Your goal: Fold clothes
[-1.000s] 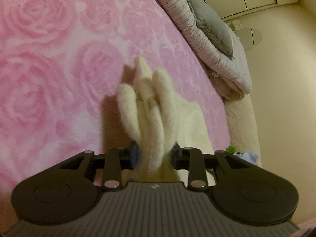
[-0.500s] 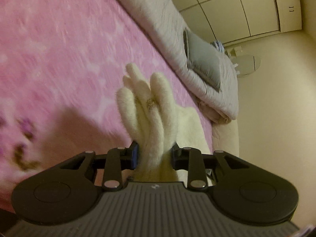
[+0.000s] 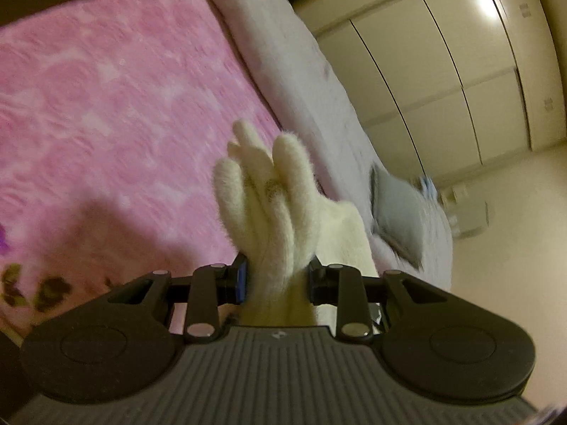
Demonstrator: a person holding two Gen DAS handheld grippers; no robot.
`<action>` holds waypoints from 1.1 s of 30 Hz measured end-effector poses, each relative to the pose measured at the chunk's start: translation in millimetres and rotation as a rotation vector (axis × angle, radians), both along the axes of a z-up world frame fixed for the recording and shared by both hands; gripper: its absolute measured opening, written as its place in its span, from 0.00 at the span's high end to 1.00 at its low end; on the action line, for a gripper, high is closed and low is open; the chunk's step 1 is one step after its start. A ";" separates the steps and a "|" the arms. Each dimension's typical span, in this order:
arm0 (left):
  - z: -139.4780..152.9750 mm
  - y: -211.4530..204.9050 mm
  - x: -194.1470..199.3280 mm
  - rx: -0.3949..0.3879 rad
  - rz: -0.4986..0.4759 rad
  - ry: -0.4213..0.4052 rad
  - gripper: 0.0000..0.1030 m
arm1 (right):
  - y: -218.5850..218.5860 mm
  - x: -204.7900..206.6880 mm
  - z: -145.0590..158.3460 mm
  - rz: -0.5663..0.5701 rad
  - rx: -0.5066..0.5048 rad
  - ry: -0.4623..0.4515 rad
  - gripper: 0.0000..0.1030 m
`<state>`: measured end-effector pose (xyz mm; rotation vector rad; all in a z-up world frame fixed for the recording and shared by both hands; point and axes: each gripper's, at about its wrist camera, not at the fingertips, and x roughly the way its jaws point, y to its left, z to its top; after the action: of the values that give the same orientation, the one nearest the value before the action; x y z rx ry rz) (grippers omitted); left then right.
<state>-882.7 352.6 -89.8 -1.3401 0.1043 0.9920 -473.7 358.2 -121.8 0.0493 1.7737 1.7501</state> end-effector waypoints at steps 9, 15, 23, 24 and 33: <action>-5.6 43.2 -86.7 -0.004 0.059 0.010 0.75 | 48.3 -79.8 -13.3 0.087 -0.002 0.017 0.60; -28.6 121.8 -171.6 -0.003 -0.052 0.010 0.75 | 89.9 -166.0 -40.3 -0.009 -0.004 0.027 0.60; -71.7 241.1 -270.5 -0.004 -0.184 0.056 0.75 | 160.5 -279.2 -89.3 -0.133 -0.024 0.022 0.60; -78.0 254.5 -278.7 0.000 -0.193 0.059 0.75 | 169.2 -288.8 -94.3 -0.139 -0.021 0.019 0.60; -137.8 344.9 -319.0 0.033 -0.236 0.077 0.75 | 246.1 -339.9 -148.5 -0.165 0.000 -0.019 0.60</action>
<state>-1201.7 697.5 -227.6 -1.2281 0.2959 0.8415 -813.5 604.3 -270.3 0.1733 1.7055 1.6273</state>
